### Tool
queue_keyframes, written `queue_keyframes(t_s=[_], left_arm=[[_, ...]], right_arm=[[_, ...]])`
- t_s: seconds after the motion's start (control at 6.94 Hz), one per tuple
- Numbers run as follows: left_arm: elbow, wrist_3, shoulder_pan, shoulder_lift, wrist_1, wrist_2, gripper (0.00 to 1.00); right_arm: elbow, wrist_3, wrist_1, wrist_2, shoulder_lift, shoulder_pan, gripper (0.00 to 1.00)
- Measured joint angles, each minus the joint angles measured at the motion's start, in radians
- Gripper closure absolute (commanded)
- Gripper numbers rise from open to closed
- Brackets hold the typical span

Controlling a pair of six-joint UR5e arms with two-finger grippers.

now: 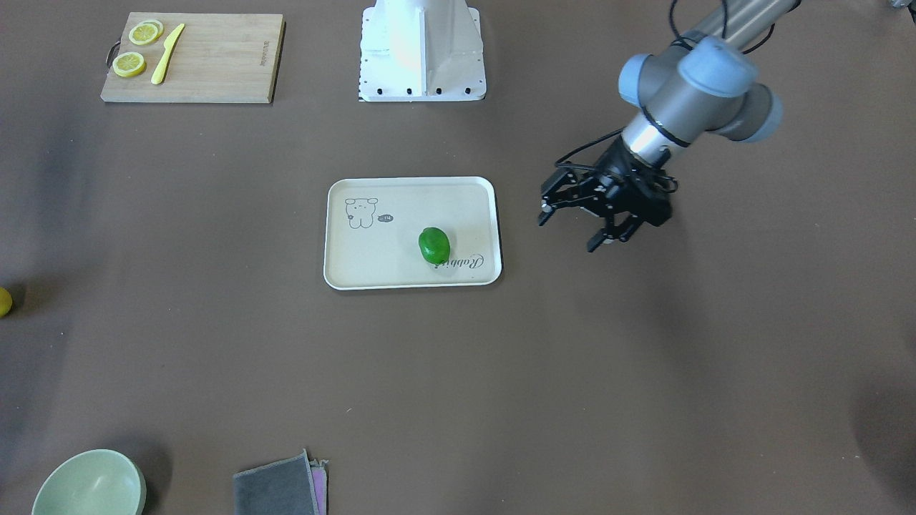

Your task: Place all lemons on tray

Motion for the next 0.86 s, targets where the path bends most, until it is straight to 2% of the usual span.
queue_keyframes(t_s=[0.14, 0.29, 0.58, 0.86], left_arm=[[-0.006, 0.081, -0.082, 0.049, -0.001, -0.083, 0.01], [-0.009, 0.140, -0.127, 0.083, -0.002, -0.119, 0.01], [-0.012, 0.179, -0.151, 0.108, -0.005, -0.135, 0.01], [-0.016, 0.183, -0.153, 0.121, -0.013, -0.137, 0.01]], right_arm=[[-0.013, -0.141, 0.000, -0.020, -0.008, -0.005, 0.03], [-0.030, -0.276, -0.001, -0.039, -0.007, -0.006, 0.06], [-0.057, -0.451, 0.000, -0.088, 0.013, -0.015, 0.02], [-0.098, -0.519, -0.001, -0.125, 0.051, -0.051, 0.02]])
